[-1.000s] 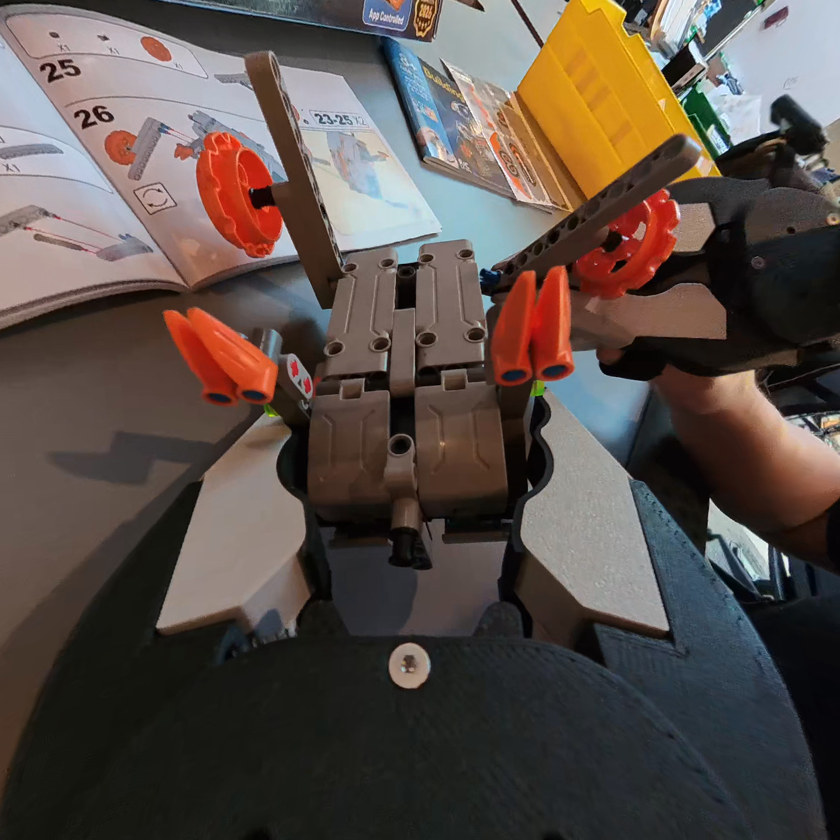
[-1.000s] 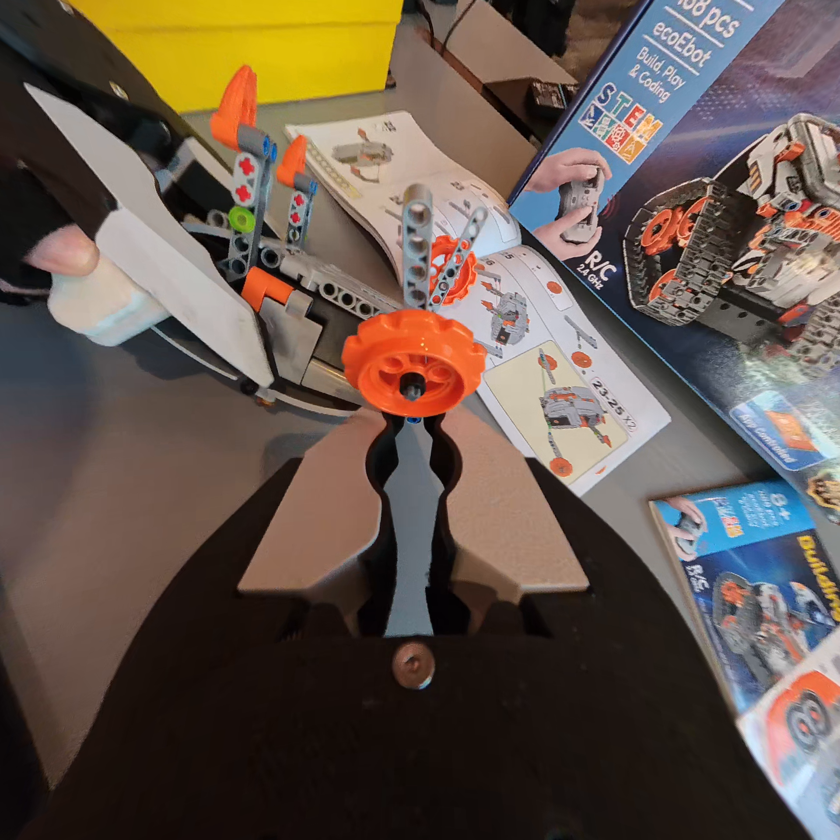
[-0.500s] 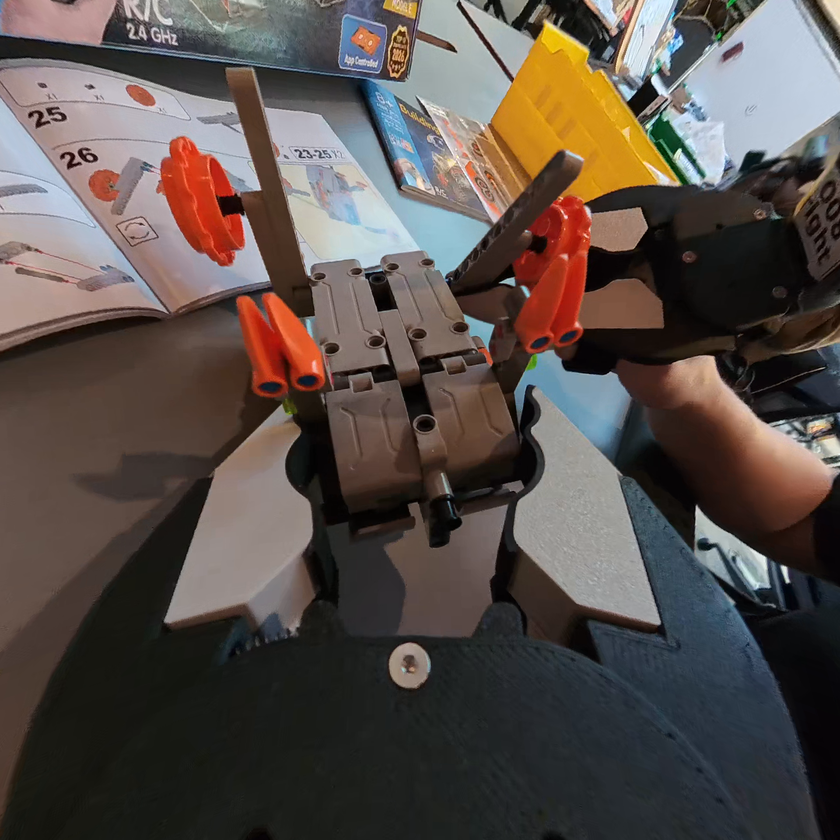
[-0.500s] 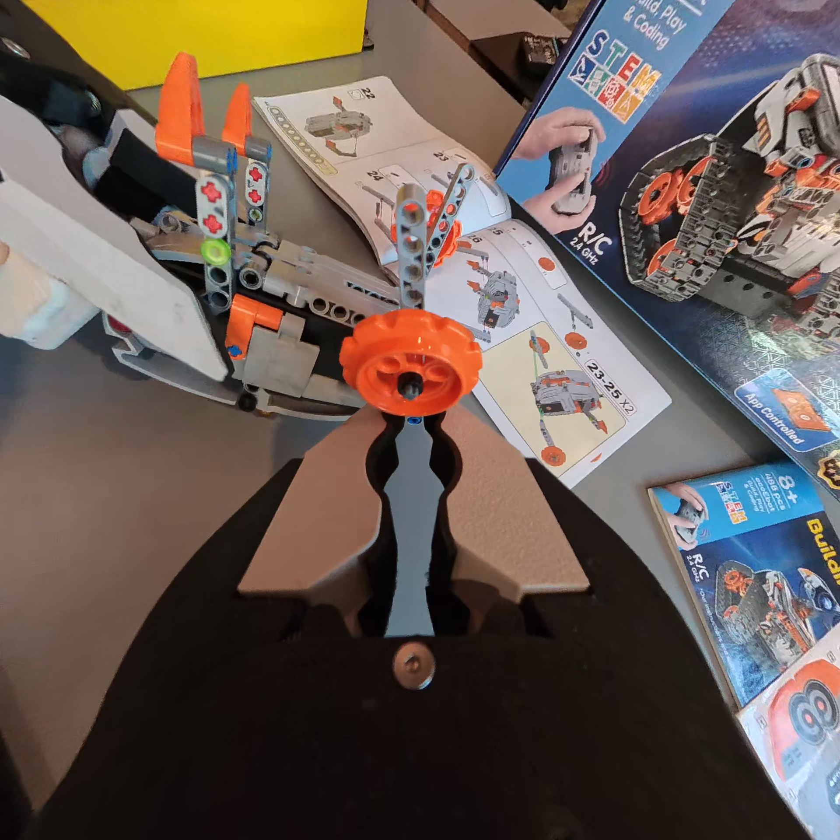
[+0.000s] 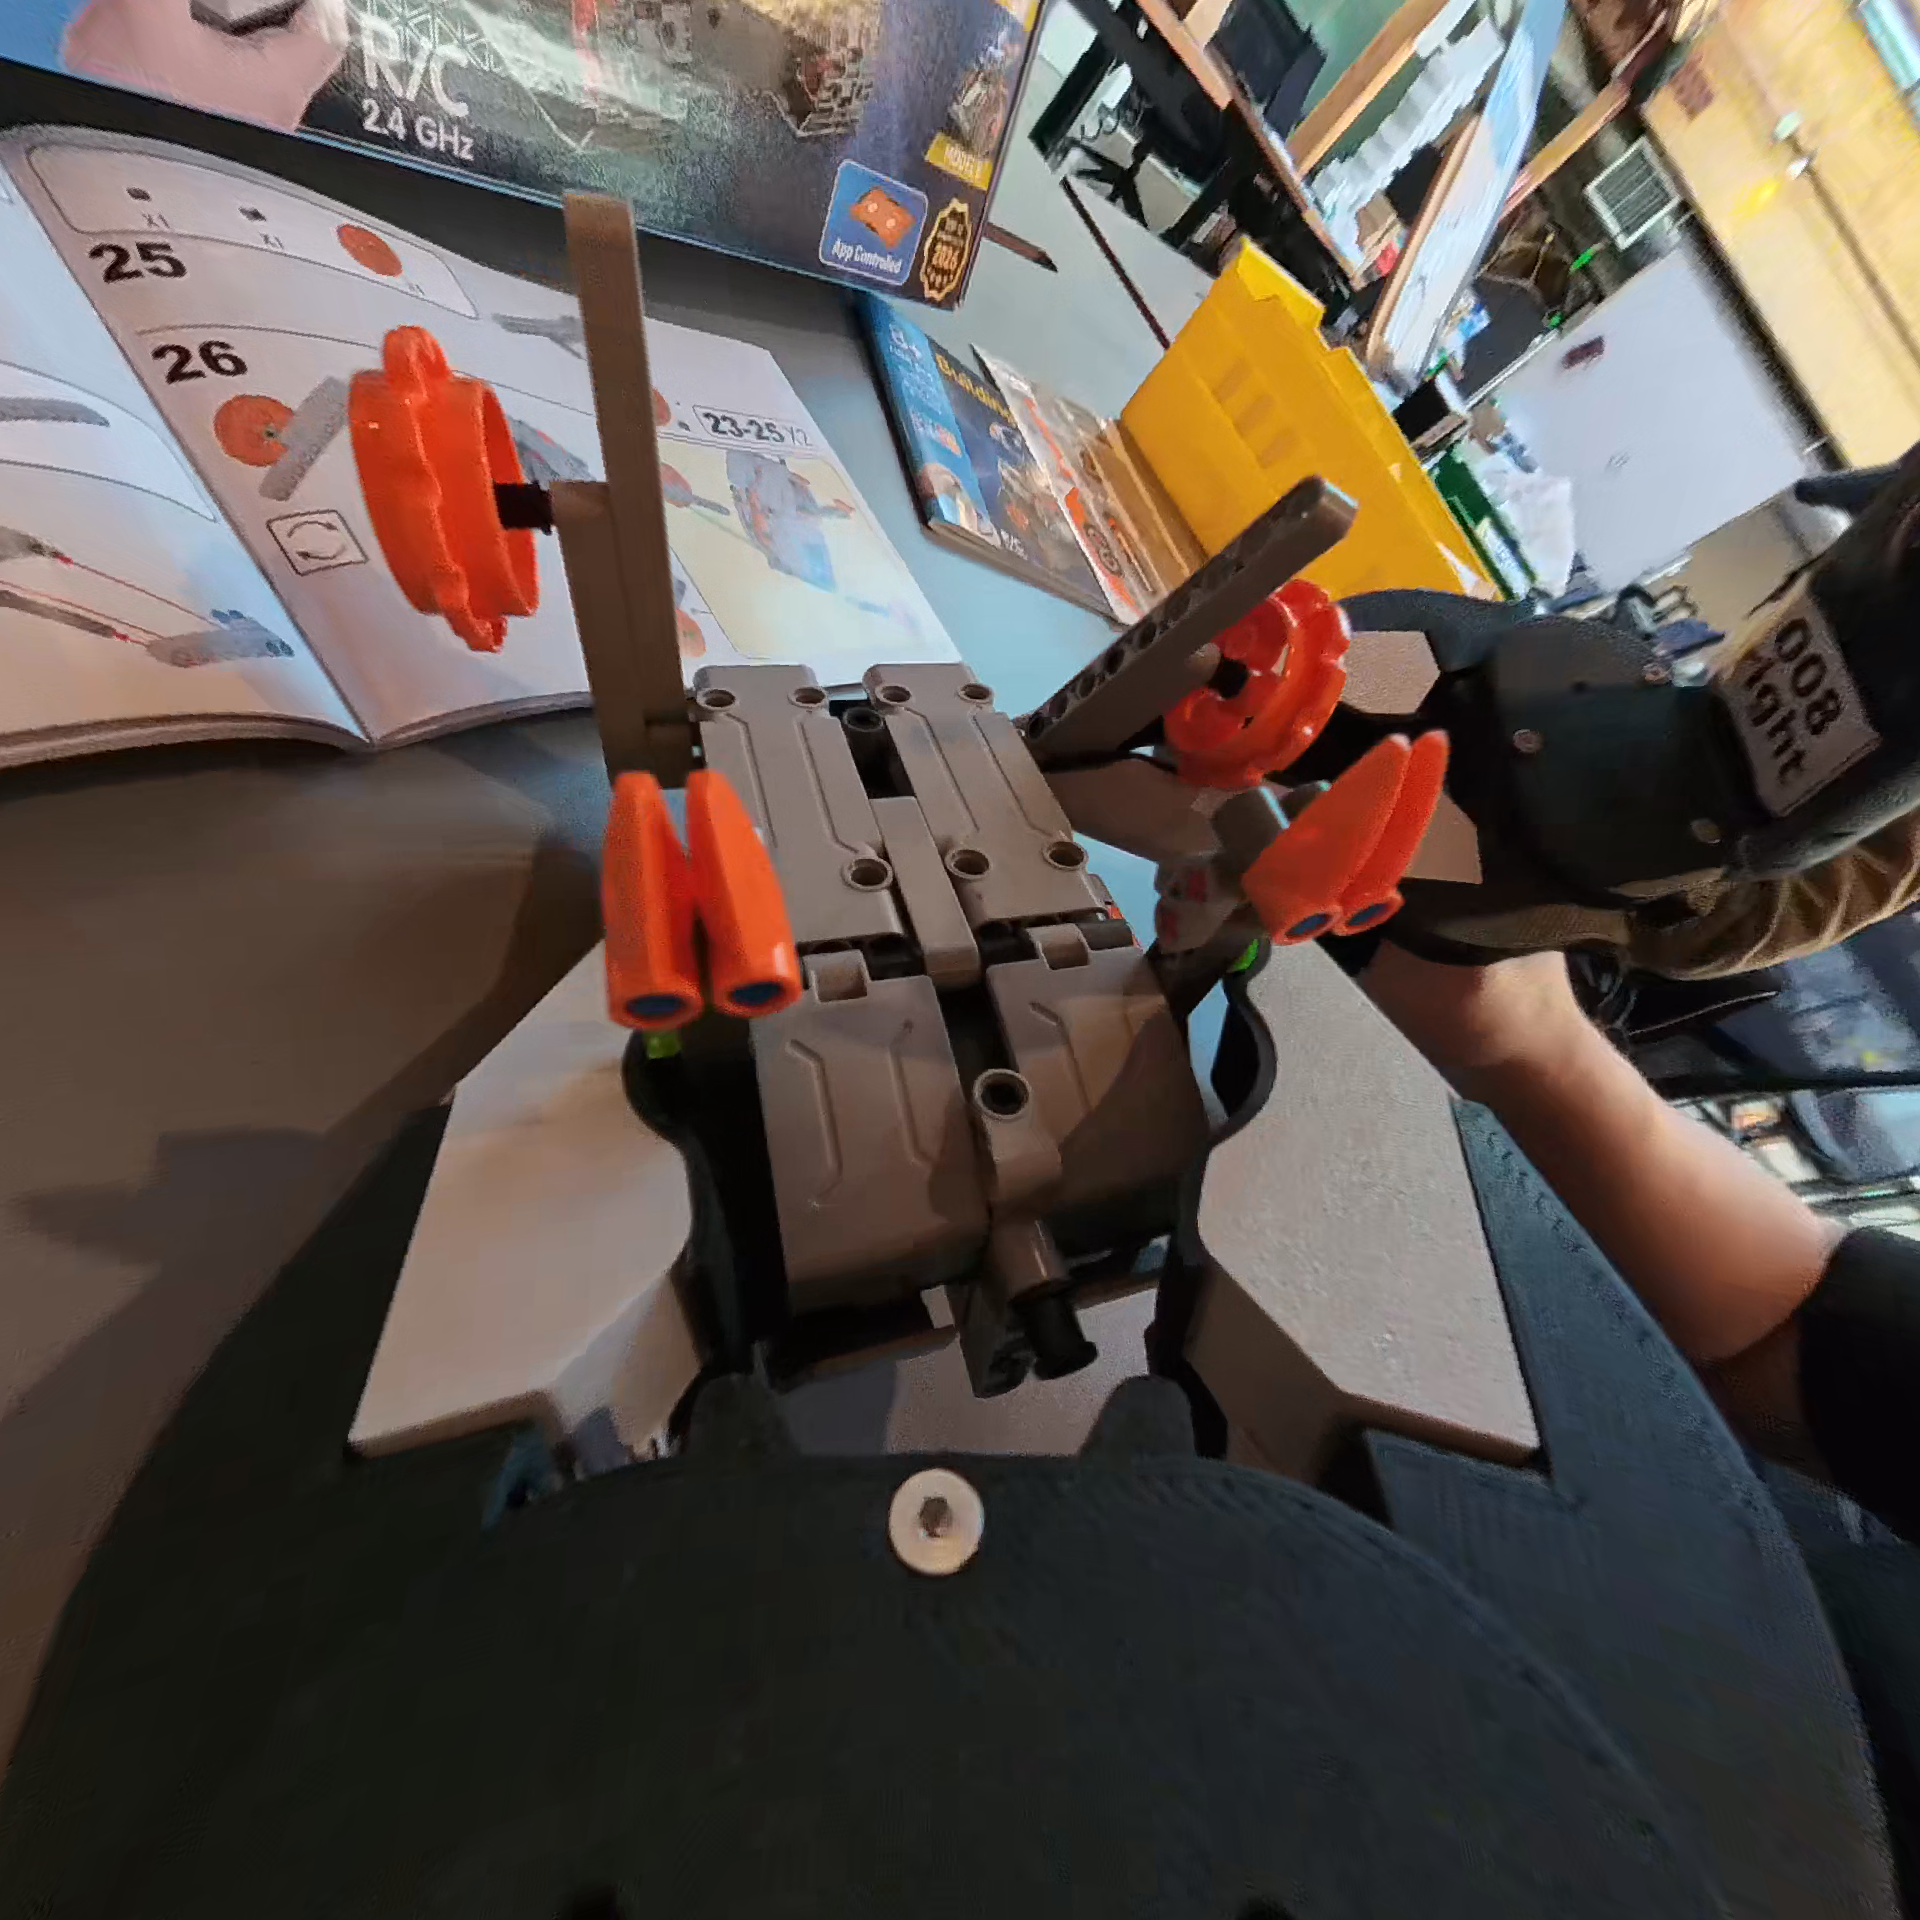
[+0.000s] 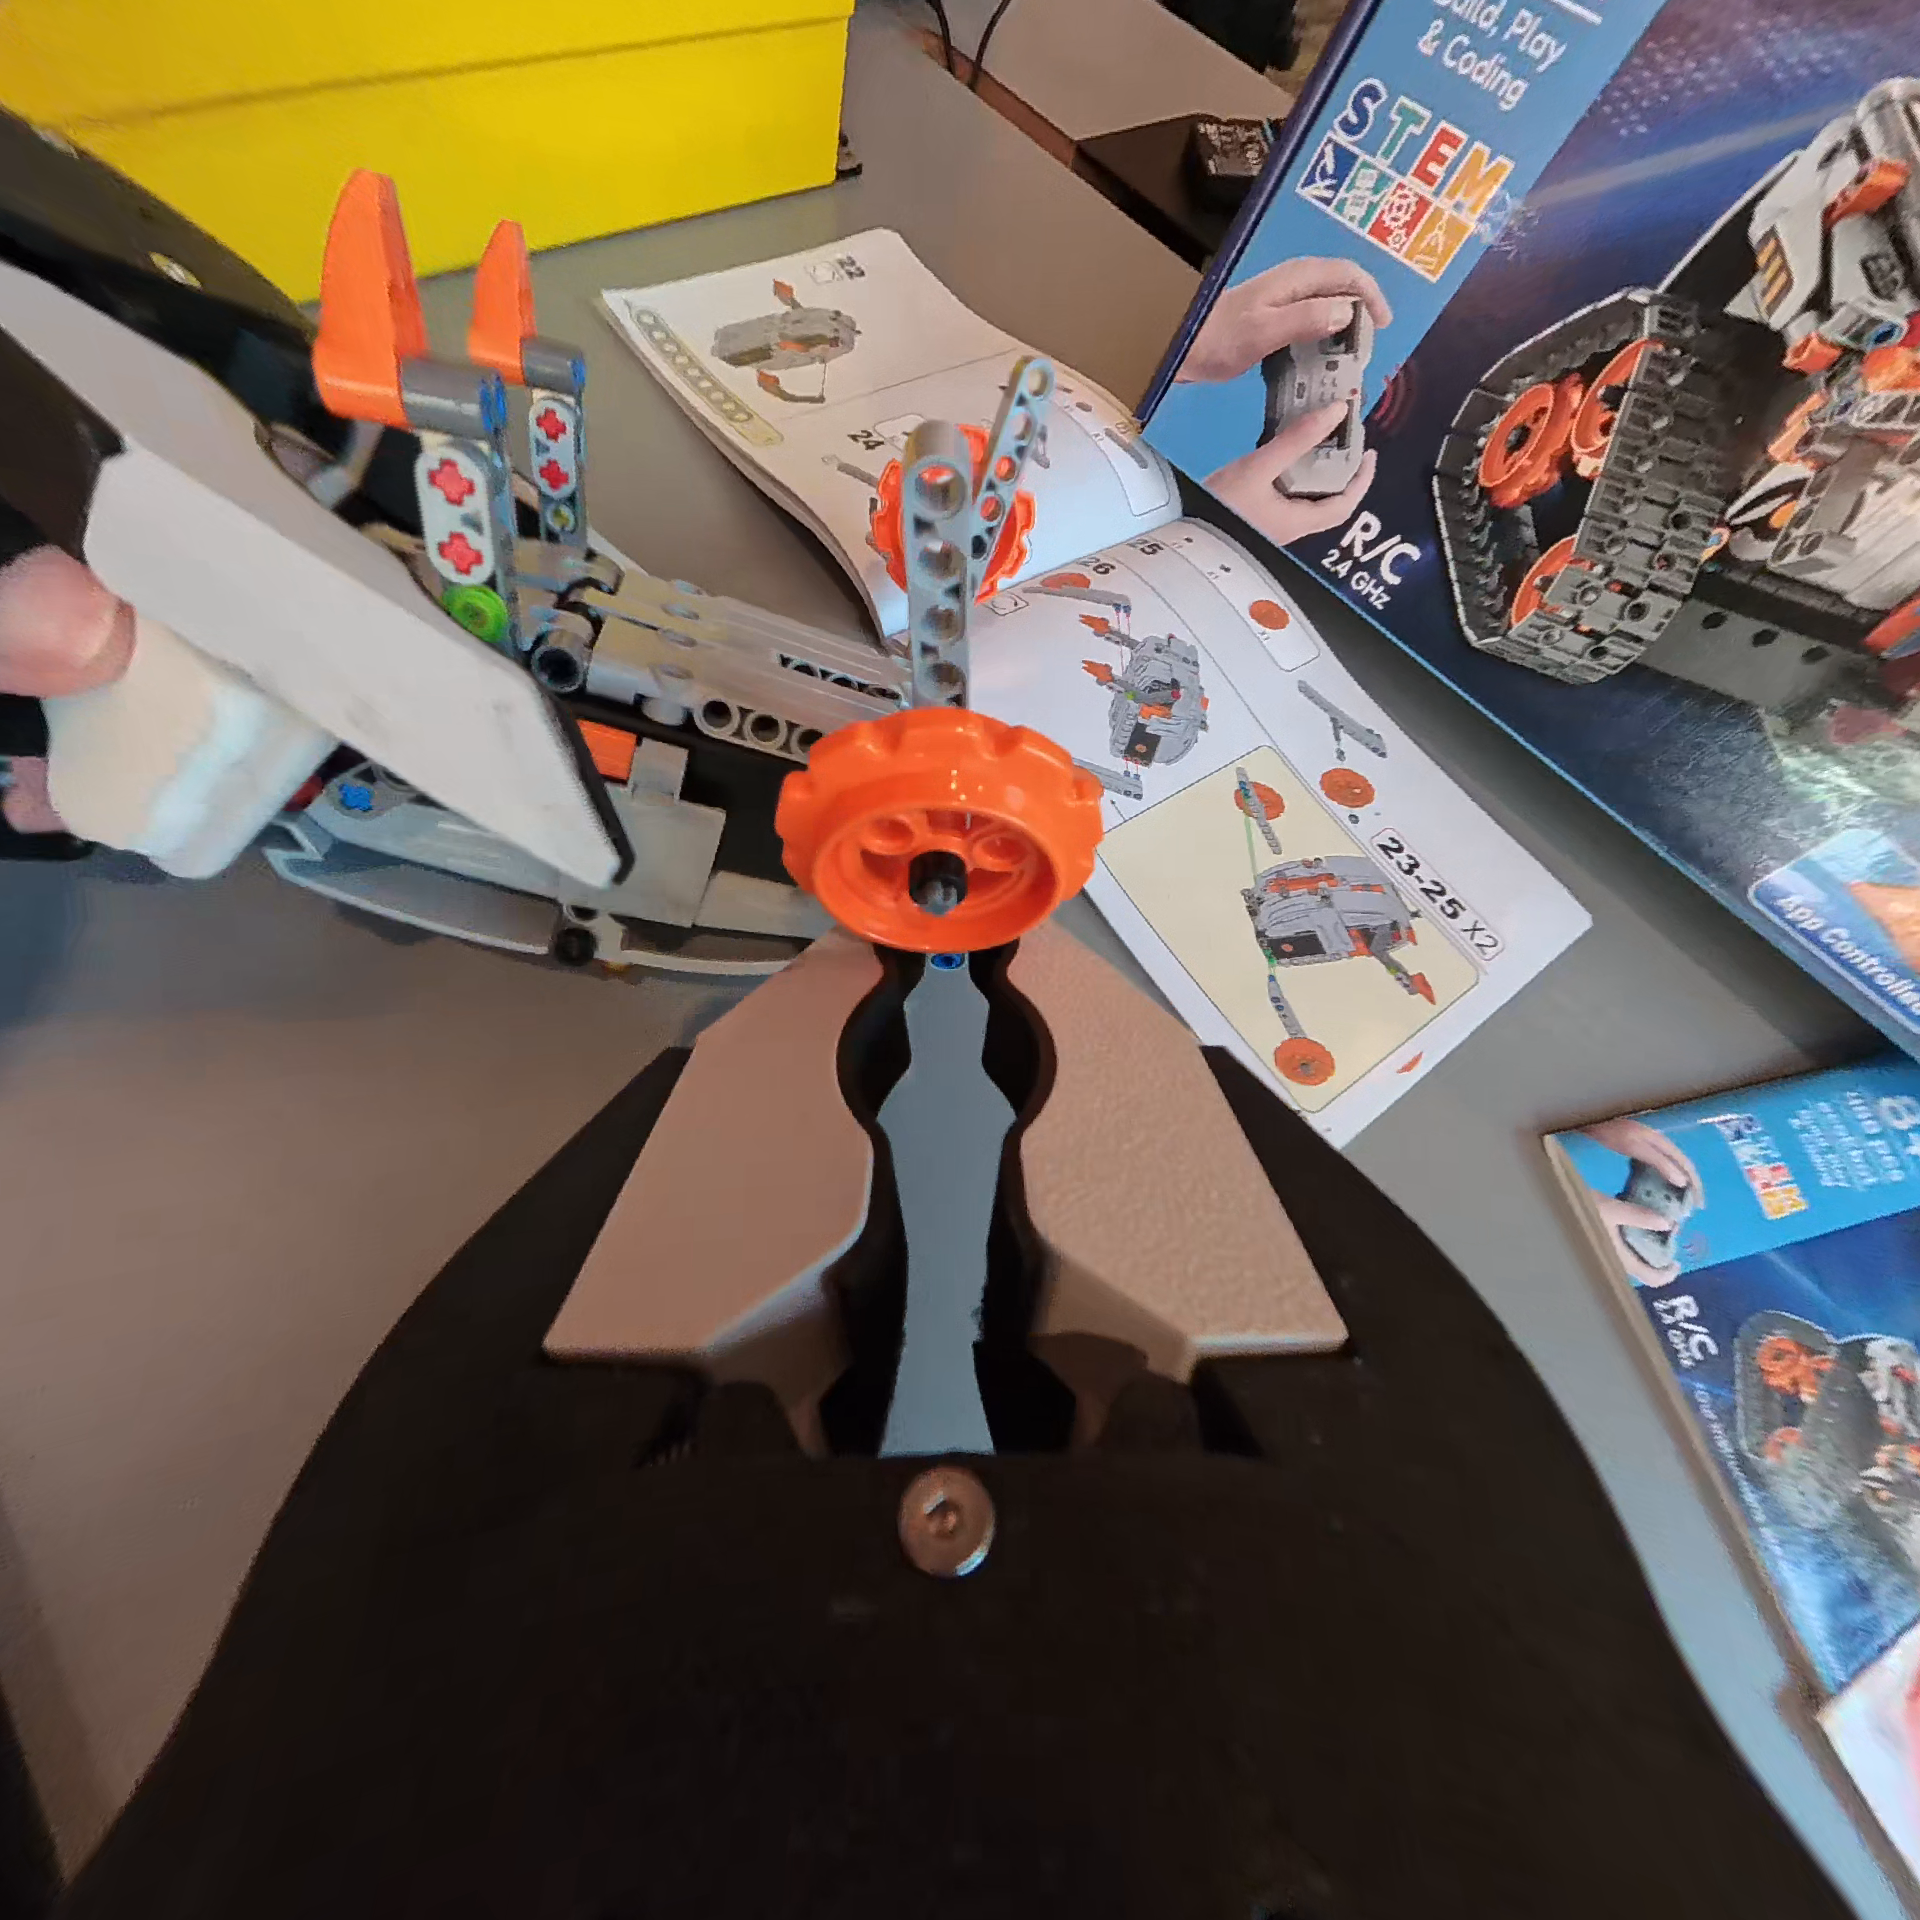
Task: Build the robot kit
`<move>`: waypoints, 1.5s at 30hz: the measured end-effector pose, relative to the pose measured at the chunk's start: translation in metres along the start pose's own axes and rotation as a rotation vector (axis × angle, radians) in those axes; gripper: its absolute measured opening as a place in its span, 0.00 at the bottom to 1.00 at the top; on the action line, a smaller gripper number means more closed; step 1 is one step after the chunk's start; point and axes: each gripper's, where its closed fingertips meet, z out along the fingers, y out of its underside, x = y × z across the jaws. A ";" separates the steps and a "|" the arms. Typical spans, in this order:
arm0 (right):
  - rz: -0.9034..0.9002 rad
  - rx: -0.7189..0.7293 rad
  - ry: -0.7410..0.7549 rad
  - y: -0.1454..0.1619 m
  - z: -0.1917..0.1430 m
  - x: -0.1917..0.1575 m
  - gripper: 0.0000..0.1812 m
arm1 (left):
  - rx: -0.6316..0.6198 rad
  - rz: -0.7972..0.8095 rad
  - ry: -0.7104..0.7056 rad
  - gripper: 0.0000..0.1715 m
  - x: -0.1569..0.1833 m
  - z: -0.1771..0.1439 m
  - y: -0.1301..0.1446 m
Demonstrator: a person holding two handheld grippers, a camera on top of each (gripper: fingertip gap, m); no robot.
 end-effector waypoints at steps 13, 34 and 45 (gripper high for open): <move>0.325 -0.007 -0.151 0.000 0.004 0.003 0.04 | -0.028 0.031 0.004 0.59 0.000 -0.001 0.002; 0.322 -0.301 -0.247 -0.001 0.008 0.004 0.04 | -0.068 0.093 -0.063 0.59 -0.001 0.001 0.005; 0.278 -0.302 -0.289 -0.003 0.010 0.004 0.04 | -0.058 0.059 -0.031 0.59 -0.002 0.000 0.003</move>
